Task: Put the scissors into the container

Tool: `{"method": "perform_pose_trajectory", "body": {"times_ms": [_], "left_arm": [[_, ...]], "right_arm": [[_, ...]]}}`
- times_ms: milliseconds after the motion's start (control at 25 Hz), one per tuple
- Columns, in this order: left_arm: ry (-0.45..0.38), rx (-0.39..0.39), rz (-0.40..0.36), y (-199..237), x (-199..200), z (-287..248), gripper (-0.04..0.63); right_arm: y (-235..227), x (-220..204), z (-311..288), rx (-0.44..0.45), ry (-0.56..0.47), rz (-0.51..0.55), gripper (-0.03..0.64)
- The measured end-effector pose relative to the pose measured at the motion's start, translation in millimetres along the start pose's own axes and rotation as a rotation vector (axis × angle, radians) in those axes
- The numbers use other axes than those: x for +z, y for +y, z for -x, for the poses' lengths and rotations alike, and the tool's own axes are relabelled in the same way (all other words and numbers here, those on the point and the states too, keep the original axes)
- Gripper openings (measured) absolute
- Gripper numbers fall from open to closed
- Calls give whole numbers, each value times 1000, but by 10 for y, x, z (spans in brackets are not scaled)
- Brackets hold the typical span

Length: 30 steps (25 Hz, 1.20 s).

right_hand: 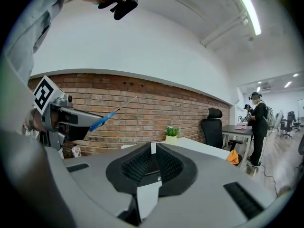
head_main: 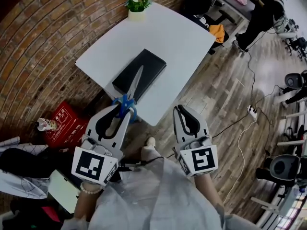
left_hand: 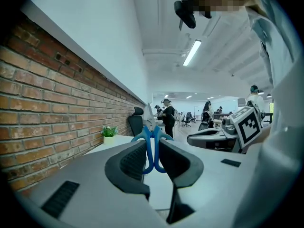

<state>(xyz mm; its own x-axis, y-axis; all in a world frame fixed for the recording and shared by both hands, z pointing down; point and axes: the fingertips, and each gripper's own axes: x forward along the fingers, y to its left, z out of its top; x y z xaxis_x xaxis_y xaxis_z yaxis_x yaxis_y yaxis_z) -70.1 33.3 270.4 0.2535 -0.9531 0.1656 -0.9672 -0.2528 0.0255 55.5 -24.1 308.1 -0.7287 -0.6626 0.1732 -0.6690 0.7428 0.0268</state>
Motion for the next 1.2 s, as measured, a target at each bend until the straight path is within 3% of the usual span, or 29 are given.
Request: {"method": "perform_pose_trajectory", "body": {"times_ms": [480,1200], "left_arm": [[0,61,18,20,181,-655,98],[68,31,59,415,-7,-939,98]], "right_arm": [[-509,17,-420,104,34,9,60],[-508,-312,-1063,136,117,48,60]]}}
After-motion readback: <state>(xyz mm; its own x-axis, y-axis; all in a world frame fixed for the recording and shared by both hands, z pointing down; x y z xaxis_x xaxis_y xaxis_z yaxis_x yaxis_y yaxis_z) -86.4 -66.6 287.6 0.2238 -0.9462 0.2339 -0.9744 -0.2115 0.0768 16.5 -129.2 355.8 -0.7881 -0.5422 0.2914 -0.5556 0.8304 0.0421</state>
